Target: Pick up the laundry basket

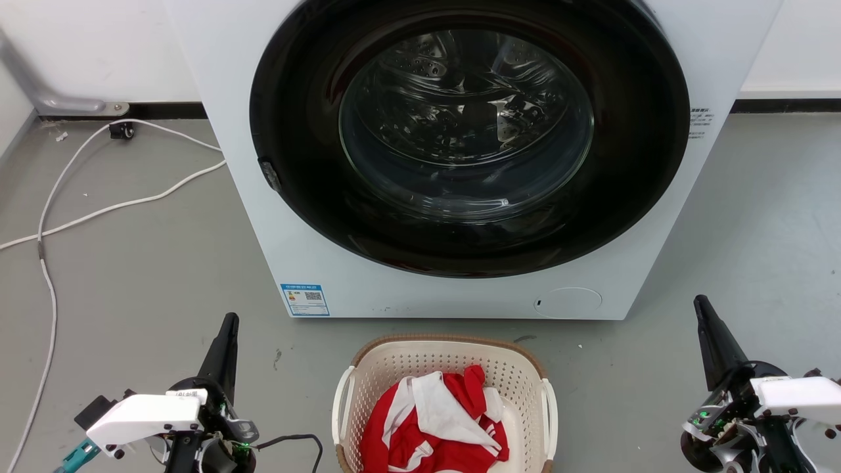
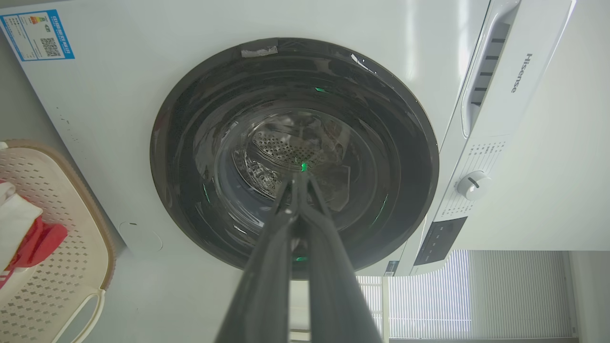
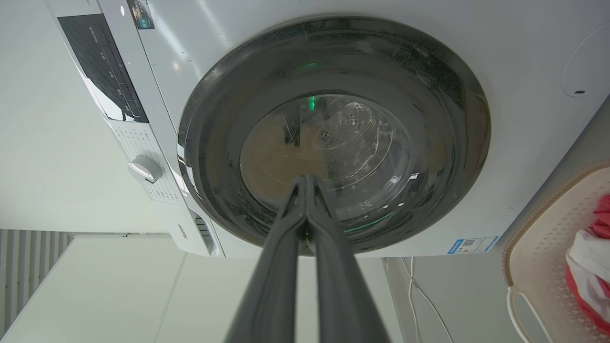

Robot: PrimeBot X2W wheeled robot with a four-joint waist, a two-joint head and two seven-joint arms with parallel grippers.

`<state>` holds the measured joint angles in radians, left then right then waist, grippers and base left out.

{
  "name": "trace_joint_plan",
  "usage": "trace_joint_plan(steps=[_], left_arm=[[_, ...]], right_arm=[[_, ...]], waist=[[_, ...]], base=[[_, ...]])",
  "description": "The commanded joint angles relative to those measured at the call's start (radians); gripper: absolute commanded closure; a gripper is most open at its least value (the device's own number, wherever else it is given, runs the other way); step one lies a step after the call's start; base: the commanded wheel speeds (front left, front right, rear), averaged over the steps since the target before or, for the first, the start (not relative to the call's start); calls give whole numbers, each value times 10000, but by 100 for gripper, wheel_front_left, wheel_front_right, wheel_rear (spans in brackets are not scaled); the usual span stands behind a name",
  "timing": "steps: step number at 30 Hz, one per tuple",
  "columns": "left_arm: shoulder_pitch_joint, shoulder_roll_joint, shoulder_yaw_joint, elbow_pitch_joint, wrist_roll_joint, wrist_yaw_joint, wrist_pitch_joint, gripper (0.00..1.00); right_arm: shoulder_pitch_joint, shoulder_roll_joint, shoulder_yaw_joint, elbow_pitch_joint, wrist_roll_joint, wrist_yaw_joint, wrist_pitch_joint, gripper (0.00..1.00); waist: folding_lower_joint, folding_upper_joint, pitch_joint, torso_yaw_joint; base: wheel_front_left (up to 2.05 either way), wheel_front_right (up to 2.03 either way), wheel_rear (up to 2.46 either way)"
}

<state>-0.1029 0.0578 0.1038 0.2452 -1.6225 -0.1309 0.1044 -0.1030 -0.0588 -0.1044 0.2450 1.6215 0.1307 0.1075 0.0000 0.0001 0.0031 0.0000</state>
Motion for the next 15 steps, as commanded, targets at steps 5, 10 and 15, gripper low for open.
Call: trace_joint_plan(steps=[5,10,15], left_arm=[[-103,-13,37,13,42,-15,51,100],[-105,-20,44,13,50,-15,61,100],[-106,-25,50,13,60,-15,68,100]], right_arm=[[-101,38,-23,10,-37,0,32,100],[-101,42,-29,11,-37,0,41,100],[-102,46,-35,11,-45,0,48,100]], waist=[[0,-1,0,0],[0,-1,0,0],[0,-1,0,0]], base=[[0,0,0],[0,0,0],[0,0,0]])
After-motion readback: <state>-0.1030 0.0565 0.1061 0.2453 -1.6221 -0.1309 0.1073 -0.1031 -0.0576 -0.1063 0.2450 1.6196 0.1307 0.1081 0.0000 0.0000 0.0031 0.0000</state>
